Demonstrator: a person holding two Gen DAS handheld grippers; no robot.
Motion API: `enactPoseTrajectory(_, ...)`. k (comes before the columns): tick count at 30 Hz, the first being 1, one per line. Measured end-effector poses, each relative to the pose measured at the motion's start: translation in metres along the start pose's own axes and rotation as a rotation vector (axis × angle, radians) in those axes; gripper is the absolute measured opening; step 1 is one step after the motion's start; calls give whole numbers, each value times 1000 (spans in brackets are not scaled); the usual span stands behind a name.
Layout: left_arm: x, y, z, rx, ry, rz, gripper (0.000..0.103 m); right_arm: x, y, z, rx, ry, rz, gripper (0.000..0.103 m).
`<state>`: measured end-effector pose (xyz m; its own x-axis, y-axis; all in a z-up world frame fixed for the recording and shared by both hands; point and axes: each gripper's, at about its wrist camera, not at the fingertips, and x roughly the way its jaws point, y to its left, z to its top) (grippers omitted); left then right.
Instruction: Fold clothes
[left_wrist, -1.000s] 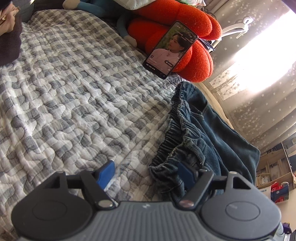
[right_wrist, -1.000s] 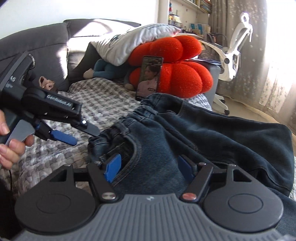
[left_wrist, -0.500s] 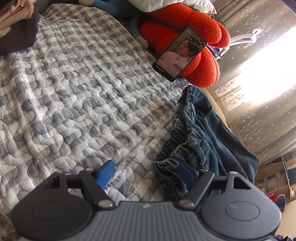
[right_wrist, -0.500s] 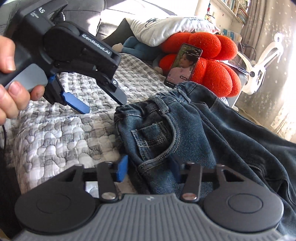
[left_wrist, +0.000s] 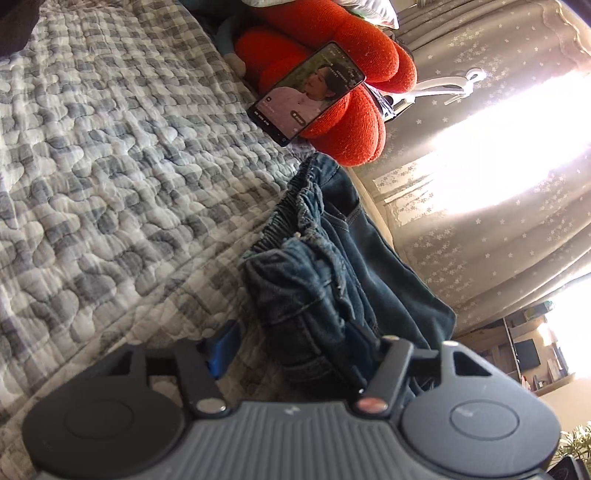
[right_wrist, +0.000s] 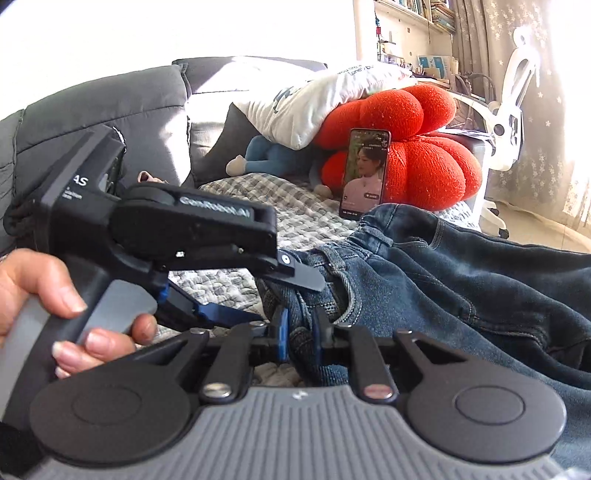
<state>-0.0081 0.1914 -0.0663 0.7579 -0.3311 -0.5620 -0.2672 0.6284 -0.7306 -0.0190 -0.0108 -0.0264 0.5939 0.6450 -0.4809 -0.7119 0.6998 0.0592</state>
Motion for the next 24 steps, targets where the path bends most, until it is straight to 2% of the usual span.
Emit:
enactPoseTrajectory(1, 3, 0, -1, 2, -7, 7, 33, 0, 1, 0, 3, 1, 13, 10)
enactPoseTrajectory(3, 11, 4, -2, -8, -8, 37, 27, 0, 5, -1, -15, 9, 9, 11)
enactPoseTrajectory(4, 15, 8, -2, -24, -5, 53, 26, 0, 8, -1, -35, 13, -6, 15)
enactPoseTrajectory(6, 18, 11, -3, -40, -11, 52, 24, -1, 13, -3, -78, 18, -40, 23)
enactPoseTrajectory(9, 18, 10, -5, -39, -25, 47, 27, -4, 15, -12, -159, 24, -104, 55)
enactPoseTrajectory(16, 17, 10, -8, -41, -52, 48, 28, -13, -5, -42, -235, 114, -222, 55)
enactPoseTrajectory(21, 17, 3, -12, 0, -80, 87, 21, -33, -26, -58, -186, 140, -233, 55)
enactPoseTrajectory(24, 17, 0, -15, 20, -101, 112, 19, -39, -31, -69, -201, 156, -223, 55)
